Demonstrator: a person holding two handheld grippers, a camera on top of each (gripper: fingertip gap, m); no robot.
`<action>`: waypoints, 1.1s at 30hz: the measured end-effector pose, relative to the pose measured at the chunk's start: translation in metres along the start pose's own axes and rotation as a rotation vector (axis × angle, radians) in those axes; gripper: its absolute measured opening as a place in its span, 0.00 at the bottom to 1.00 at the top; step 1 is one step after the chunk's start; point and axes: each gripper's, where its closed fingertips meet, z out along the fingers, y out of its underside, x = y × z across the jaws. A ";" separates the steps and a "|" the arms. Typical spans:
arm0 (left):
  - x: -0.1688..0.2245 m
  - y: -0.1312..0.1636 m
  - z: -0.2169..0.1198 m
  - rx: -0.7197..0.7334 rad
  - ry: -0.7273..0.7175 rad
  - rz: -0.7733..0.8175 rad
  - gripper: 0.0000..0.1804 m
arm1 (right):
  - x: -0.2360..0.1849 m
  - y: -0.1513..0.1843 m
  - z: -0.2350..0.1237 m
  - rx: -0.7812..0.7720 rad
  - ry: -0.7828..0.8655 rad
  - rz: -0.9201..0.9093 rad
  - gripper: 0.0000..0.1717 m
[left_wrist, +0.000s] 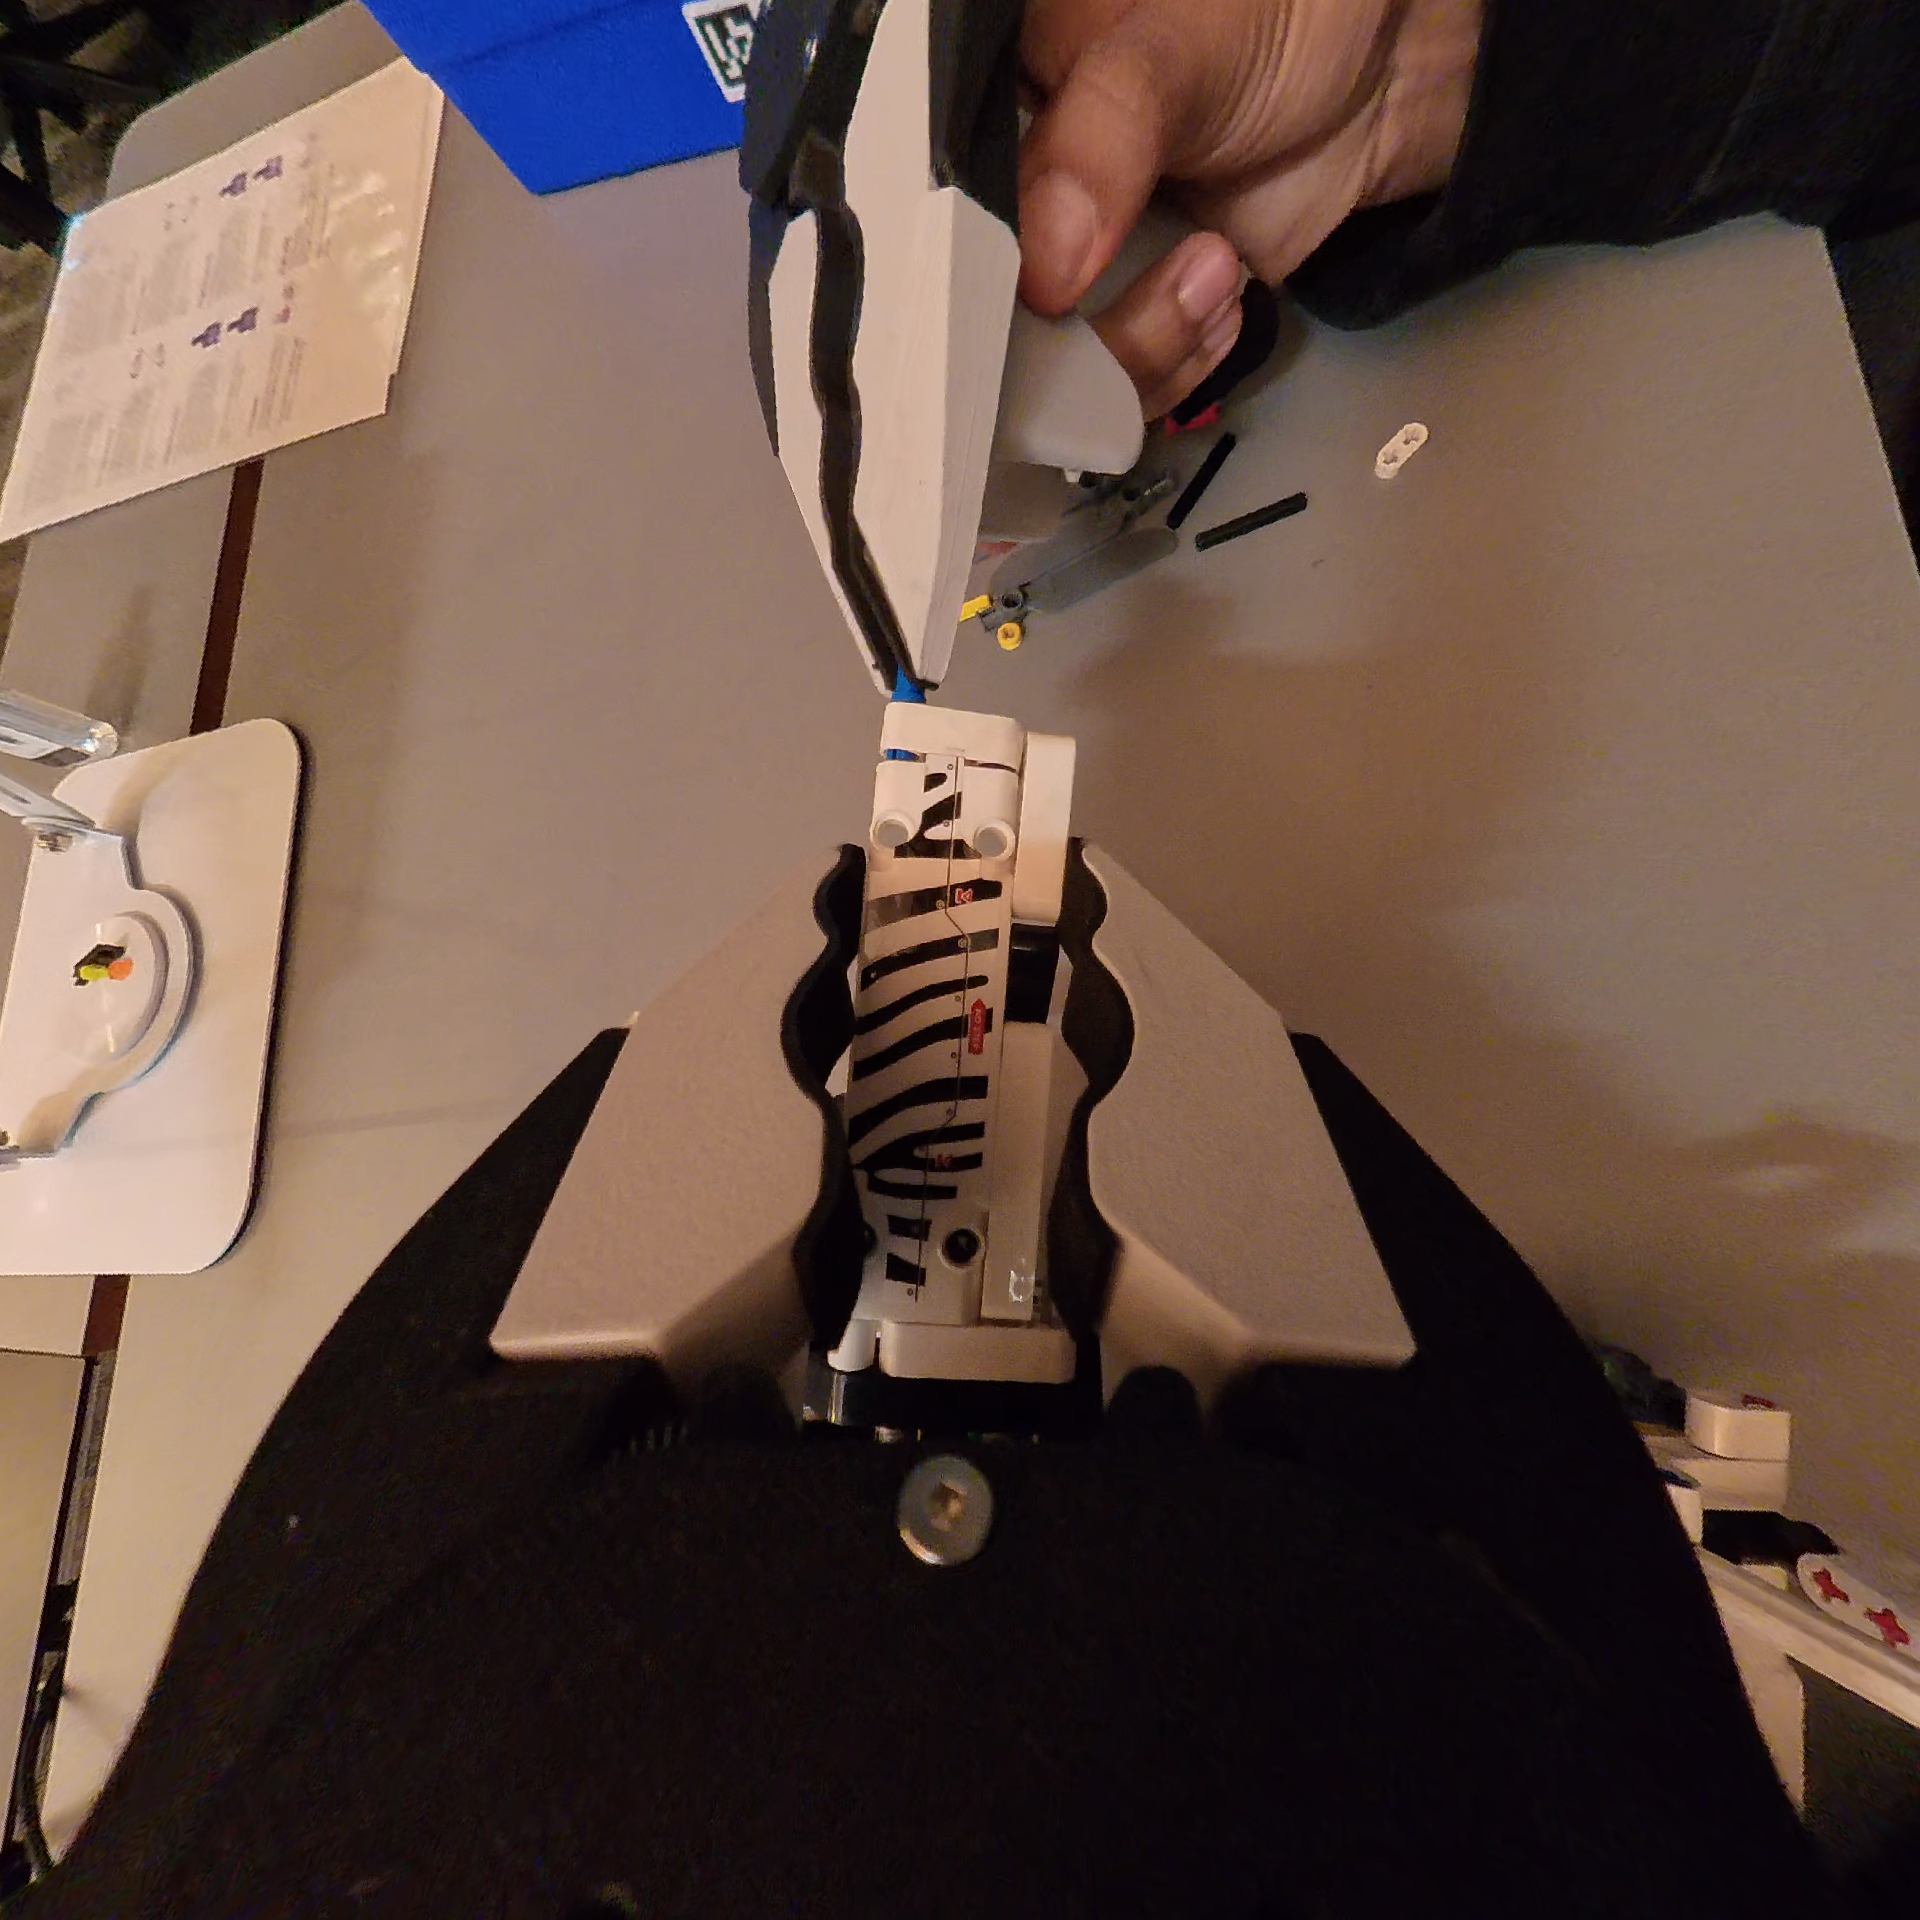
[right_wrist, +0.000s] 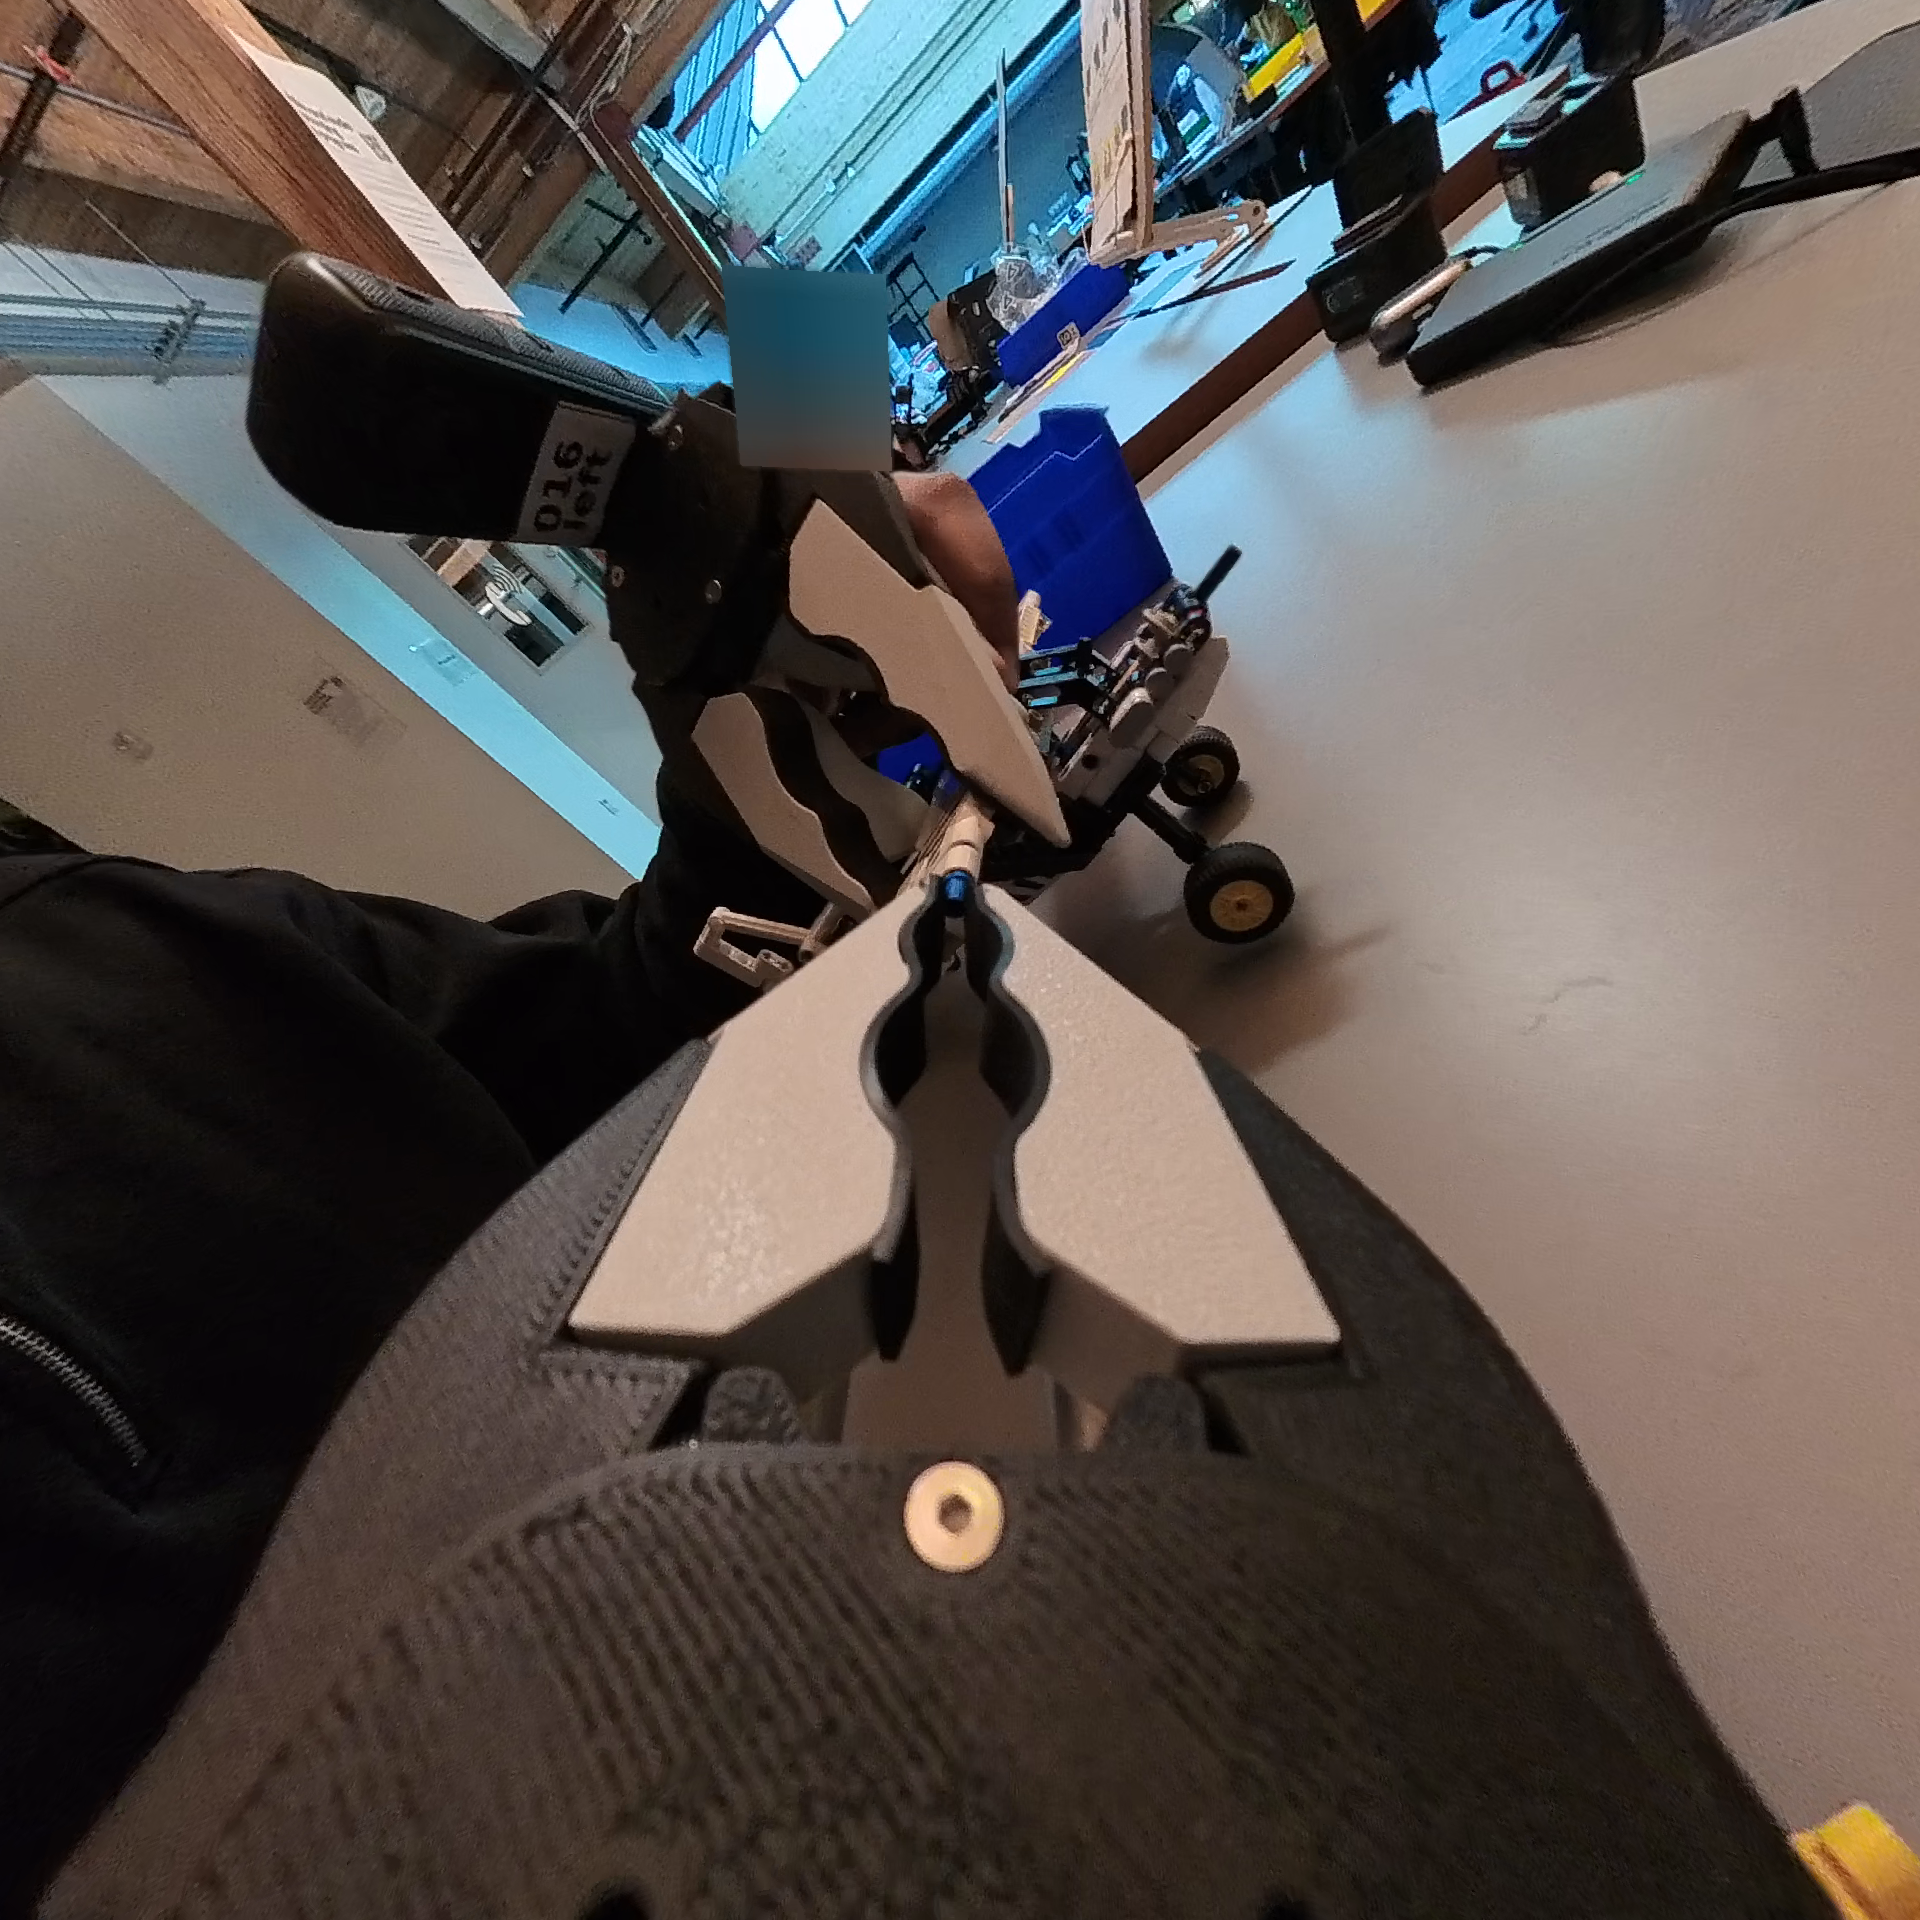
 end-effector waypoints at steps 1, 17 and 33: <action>0.000 0.000 0.000 0.001 0.001 0.000 0.21 | 0.000 0.000 0.000 0.000 0.003 -0.008 0.01; -0.008 0.002 -0.001 -0.001 -0.036 -0.013 0.21 | 0.009 -0.015 0.001 0.122 0.146 -0.255 0.20; -0.013 0.001 -0.002 -0.005 -0.087 0.035 0.20 | -0.002 0.001 0.020 0.081 -0.071 0.042 0.18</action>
